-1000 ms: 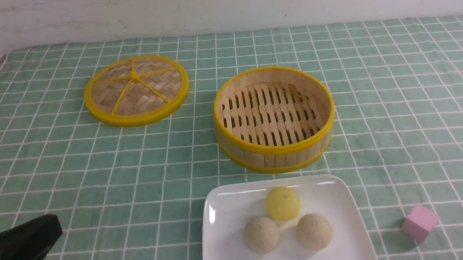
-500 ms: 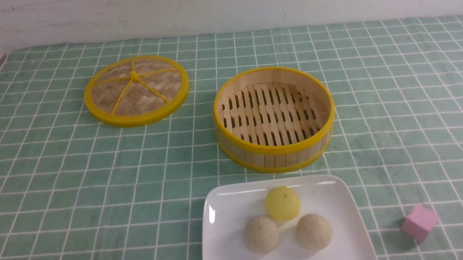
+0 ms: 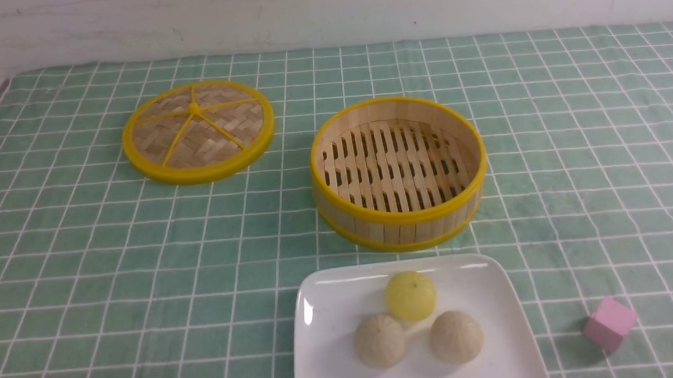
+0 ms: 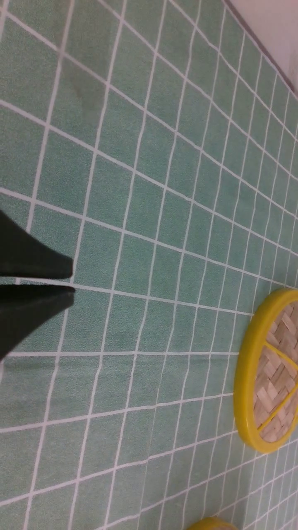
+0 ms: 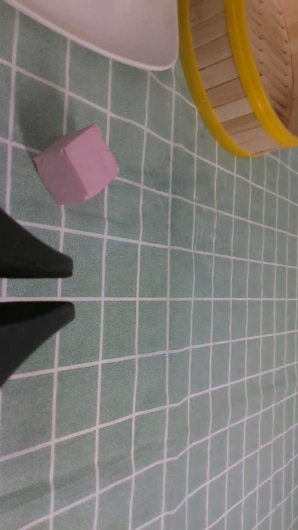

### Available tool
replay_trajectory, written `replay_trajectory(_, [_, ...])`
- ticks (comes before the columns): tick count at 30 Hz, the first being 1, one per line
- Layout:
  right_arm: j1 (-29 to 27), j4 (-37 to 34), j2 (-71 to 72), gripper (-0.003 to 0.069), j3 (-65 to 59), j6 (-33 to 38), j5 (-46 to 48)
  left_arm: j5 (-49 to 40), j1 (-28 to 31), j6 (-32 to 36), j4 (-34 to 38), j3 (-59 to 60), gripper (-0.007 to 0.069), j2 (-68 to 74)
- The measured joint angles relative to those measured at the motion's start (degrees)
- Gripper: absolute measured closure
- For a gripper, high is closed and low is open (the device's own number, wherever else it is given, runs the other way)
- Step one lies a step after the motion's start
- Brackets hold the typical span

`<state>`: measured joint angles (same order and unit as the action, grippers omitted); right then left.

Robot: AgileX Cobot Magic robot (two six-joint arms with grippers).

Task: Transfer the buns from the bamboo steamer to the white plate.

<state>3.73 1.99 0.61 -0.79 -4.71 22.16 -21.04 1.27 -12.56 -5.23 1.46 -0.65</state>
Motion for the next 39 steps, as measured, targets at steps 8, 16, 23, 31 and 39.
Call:
replay_trajectory(8, [0.0,0.0,0.0,0.0533,0.0,0.0,0.0,-0.1,0.0,0.0,0.0,0.0,0.057,0.0])
replay_trajectory(16, [0.0,0.0,0.0,0.0524,0.0,0.0,0.0,-0.2,0.0,0.0,0.0,-0.1,0.057,0.0])
replay_trajectory(23, [0.0,0.0,0.0,0.0515,0.0,0.0,0.0,-0.2,0.0,0.0,0.0,-0.1,0.0565,0.0])
replay_trajectory(31, [0.0,0.0,0.0,0.0506,0.0,0.0,0.0,-0.2,0.0,0.0,0.0,-0.1,0.0555,0.0])
replay_trajectory(39, [0.0,0.0,0.0,0.0496,0.0,0.0,0.0,-0.2,0.0,0.0,0.0,-0.1,0.0549,0.0])
